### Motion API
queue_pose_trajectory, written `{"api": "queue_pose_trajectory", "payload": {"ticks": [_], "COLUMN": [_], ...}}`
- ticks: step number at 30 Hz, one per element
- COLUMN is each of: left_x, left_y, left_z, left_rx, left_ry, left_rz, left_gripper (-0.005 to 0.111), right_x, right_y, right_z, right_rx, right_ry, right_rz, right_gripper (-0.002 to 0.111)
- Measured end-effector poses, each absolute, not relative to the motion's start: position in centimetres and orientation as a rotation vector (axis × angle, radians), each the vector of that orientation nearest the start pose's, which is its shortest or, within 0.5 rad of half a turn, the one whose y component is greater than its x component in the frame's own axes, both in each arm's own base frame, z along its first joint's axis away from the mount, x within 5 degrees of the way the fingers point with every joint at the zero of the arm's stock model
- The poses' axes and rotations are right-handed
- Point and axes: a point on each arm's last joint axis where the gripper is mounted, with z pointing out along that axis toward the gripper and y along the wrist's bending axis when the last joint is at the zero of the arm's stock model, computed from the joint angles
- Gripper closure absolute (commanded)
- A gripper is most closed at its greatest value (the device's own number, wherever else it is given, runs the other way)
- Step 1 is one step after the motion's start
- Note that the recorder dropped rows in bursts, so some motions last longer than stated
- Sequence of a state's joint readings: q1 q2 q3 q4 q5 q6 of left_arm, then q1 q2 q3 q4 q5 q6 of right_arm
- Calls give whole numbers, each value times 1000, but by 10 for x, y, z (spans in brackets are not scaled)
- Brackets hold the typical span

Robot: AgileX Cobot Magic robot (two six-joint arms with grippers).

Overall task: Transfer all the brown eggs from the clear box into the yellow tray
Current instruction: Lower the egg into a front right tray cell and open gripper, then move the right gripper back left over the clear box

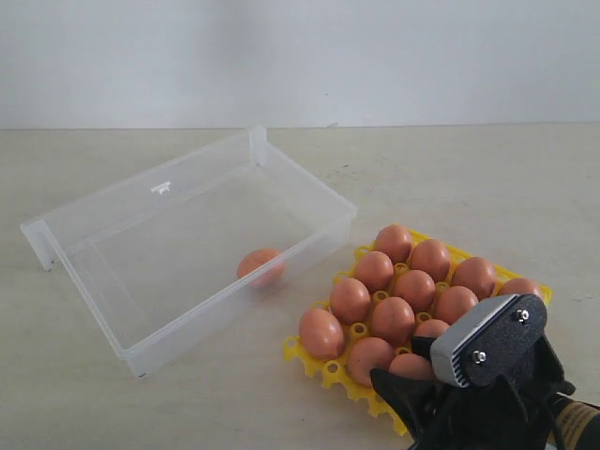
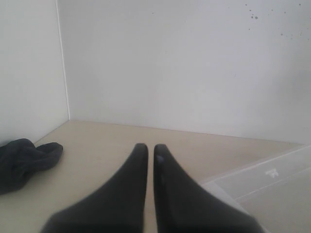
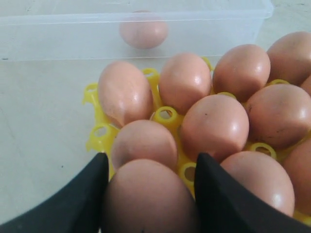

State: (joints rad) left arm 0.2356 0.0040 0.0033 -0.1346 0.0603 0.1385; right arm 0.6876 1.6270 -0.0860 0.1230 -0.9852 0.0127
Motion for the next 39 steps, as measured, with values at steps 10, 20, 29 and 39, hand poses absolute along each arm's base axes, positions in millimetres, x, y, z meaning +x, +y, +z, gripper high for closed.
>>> {"api": "queue_pose_trajectory", "payload": {"ticks": [10, 20, 29, 39], "left_x": [56, 56, 56, 56], "left_y": [13, 13, 13, 13], "left_z": [206, 206, 206, 206], "left_rx": [-173, -173, -173, -173], "left_ry": [1544, 1544, 1544, 1544], "left_rz": [183, 183, 183, 183], "left_gripper": [103, 103, 103, 103], "right_x": [149, 149, 167, 254], "right_y": [111, 110, 106, 188], "right_z": [114, 113, 136, 219], "right_rx": [-573, -561, -332, -303], "right_ry": [1987, 2011, 1786, 1839], "right_rz": [368, 355, 321, 552], "right_gripper": [60, 50, 50, 89]}}
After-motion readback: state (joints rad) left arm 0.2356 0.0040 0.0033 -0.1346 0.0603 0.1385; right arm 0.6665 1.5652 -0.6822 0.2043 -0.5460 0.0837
